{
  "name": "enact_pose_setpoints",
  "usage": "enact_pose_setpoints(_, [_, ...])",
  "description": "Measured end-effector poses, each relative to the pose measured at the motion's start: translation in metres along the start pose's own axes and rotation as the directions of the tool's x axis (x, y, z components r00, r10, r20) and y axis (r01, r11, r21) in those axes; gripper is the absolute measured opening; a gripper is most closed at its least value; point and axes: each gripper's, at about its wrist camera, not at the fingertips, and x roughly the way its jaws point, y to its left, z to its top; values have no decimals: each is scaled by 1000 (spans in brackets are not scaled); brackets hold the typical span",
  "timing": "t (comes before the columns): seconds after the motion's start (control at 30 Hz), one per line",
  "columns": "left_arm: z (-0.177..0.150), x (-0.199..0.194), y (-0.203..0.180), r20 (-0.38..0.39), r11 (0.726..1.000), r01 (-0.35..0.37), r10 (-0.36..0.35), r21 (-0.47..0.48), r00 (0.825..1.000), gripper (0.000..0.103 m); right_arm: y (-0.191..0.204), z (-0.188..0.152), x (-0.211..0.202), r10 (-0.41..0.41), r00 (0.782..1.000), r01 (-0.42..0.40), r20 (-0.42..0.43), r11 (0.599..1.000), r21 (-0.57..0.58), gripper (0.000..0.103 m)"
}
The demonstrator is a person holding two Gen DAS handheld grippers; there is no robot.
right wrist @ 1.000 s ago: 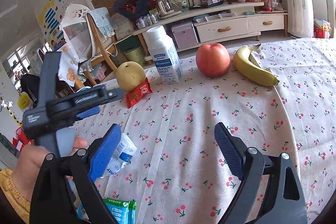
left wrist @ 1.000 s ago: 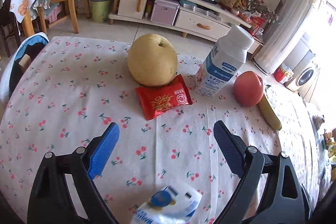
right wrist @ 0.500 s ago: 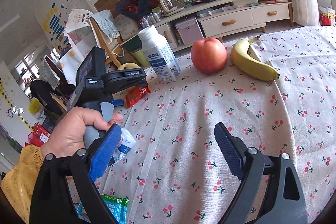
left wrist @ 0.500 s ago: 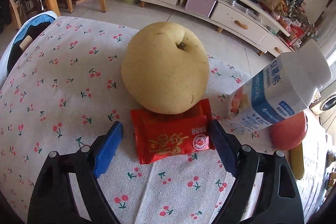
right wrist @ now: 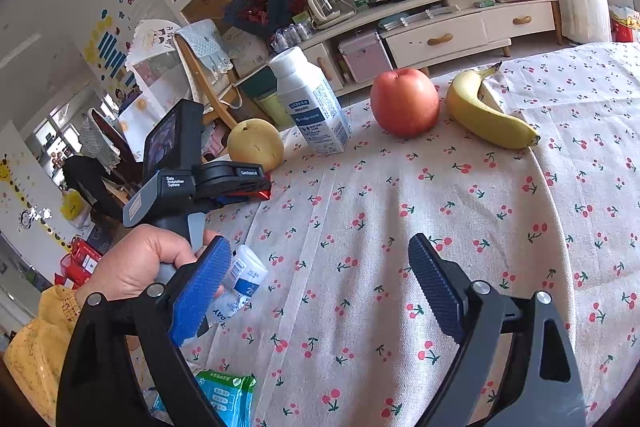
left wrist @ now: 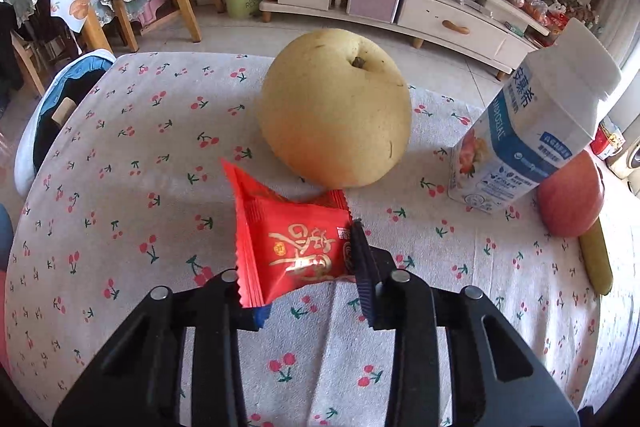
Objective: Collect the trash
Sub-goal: 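Lift the red candy packet off the table with the left tool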
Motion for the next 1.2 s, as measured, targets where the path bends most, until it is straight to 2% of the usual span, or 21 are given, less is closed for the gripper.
enact_pose_setpoints(0.07, [-4, -3, 9, -1, 1000, 27, -27, -4, 1000, 24, 3, -1, 2, 2, 1000, -2, -10, 1000, -11, 90])
enact_pose_setpoints(0.2, [-16, -12, 28, 18, 997, 76, -76, -11, 997, 21, 16, -7, 13, 0, 998, -4, -61, 998, -70, 90])
enact_pose_setpoints(0.37, [-30, -31, 50, 56, 992, 122, -121, -16, 991, 20, 35, -18, 35, 29, 988, -49, -153, 991, -126, 90])
enact_pose_setpoints(0.5, [-42, -48, 62, 75, 990, 140, -140, 2, 987, 20, 44, -24, 51, 71, 976, -96, -204, 989, -114, 90])
enact_pose_setpoints(0.8, [-87, -96, 101, 111, 986, 157, -162, 55, 980, 19, 62, -28, 77, 122, 959, -148, -257, 986, -83, 89])
enact_pose_setpoints(0.87, [-101, -106, 115, 107, 985, 165, -170, 49, 980, 19, 74, -27, 79, 113, 960, -154, -255, 977, -147, 89])
enact_pose_setpoints(1.0, [-130, -125, 144, 107, 984, 177, -178, 27, 978, 19, 97, -27, 88, 38, 966, -124, -258, 937, -327, 89])
enact_pose_setpoints(1.2, [-162, -137, 179, 102, 979, 203, -201, -7, 974, 20, 110, -33, 100, 4, 960, -134, -281, 885, -447, 93])
